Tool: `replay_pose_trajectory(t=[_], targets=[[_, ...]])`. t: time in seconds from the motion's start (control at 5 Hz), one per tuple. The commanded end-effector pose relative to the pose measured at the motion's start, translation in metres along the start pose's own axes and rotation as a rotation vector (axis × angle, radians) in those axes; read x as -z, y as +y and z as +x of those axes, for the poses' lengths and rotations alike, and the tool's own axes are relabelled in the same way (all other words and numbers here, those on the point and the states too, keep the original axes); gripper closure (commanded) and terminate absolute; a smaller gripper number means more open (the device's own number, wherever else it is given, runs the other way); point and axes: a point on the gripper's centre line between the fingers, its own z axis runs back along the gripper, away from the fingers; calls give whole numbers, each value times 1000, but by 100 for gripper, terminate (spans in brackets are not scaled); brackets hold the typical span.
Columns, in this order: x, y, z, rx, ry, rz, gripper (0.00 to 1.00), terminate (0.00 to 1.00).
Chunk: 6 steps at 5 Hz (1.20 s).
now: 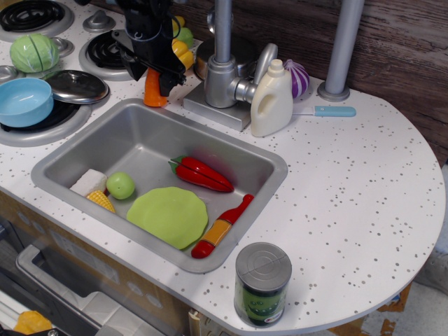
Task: Put carrot on plate
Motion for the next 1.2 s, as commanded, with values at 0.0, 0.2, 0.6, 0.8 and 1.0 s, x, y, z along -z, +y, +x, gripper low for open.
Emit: replay_pose_trajectory(t=[0.0,0.2,0.6,0.8,1.0], targets=[[-12,0,9,-43,-41,21,100,0],[-33,-7,5,-58,-19,46,100,0],[-87,-42,-49,-156,56,142,100,0],[-58,-76,-91,-239,10,82,100,0],[-26,-95,-118,-301,-62,67,100,0]])
